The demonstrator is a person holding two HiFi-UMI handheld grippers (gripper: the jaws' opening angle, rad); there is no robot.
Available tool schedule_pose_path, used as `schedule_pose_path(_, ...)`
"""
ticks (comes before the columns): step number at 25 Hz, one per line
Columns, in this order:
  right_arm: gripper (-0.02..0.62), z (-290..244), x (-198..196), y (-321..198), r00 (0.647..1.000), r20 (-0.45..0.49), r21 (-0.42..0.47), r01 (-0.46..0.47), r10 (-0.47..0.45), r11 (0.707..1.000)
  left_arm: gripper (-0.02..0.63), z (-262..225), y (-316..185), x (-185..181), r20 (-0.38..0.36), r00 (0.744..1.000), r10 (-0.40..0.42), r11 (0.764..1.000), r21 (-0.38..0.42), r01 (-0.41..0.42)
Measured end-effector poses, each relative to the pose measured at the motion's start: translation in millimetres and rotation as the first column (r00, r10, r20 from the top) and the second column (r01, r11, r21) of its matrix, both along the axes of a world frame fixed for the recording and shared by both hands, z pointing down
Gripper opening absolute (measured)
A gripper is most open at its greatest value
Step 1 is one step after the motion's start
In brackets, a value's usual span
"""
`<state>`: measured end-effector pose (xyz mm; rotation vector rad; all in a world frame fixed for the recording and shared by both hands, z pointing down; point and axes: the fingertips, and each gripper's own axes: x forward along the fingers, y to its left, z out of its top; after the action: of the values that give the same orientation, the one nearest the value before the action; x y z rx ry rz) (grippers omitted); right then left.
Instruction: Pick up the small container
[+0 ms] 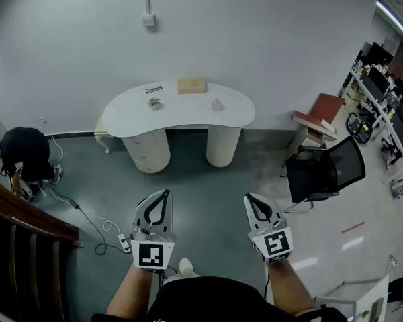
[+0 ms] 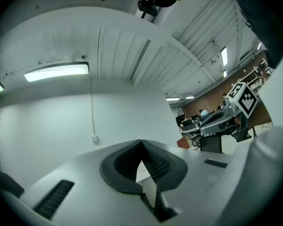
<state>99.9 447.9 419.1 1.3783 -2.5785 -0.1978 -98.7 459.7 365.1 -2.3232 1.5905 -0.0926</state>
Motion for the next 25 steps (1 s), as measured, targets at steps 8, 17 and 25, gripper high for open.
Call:
schedule_pose_path(8, 0.028, -4, -40, -24, 0.999, 0.043, -0.008, -0.027, 0.028, 1.0, 0.005, 5, -31, -44, -0.026, 0.999, 0.019, 0.999, -0.036, -0.02)
schedule_pose_path(17, 0.029, -8, -63, -29, 0.996, 0.035, 0.002, -0.084, 0.084, 0.996, 0.005, 4, -51, -74, -0.017, 0.997, 0.073, 0.997, -0.004, -0.073)
schedule_pose_path(25, 0.201, -5, -57, -39, 0.99, 0.081, -0.04, -0.114, 0.117, 0.993, 0.005, 10, -74, -78, -0.073, 0.995, 0.064, 0.998, -0.017, -0.066)
